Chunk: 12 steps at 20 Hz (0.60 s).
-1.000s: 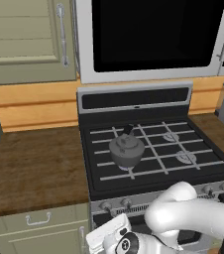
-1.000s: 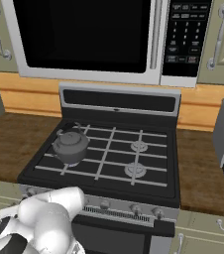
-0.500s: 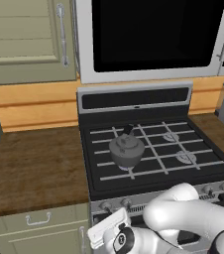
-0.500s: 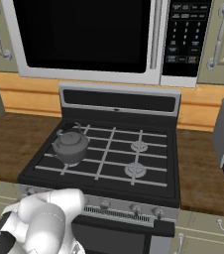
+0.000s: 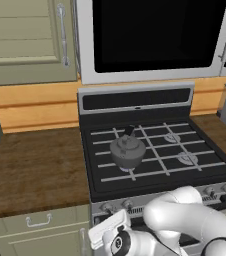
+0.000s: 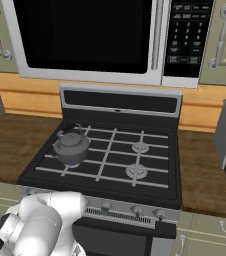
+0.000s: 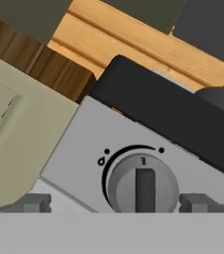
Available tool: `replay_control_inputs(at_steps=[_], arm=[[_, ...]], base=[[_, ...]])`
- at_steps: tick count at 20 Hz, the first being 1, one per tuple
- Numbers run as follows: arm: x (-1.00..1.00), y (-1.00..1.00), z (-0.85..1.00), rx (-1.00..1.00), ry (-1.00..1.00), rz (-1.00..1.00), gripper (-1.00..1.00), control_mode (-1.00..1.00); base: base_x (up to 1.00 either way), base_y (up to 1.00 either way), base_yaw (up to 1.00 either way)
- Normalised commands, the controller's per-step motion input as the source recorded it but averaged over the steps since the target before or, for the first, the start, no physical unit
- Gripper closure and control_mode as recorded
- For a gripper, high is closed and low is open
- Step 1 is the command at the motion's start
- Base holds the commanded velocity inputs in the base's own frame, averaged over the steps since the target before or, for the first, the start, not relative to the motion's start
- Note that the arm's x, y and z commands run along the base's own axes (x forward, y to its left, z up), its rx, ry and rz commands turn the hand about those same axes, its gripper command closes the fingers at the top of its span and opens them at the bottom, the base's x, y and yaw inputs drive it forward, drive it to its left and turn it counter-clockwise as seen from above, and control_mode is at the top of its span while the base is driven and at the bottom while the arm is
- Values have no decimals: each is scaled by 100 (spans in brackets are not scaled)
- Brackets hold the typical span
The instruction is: Turn off the front left burner of the stove.
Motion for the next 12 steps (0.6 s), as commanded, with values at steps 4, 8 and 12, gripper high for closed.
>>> replay_control_inputs(at_steps=[4, 8, 12], arm=[[42, -6, 1, 3, 0, 0, -100, -100], [-10, -8, 16, -4, -15, 1, -100, -100], [0, 0, 0, 0, 0, 0, -100, -100]], base=[[0, 0, 0], [0, 0, 0], [0, 0, 0]])
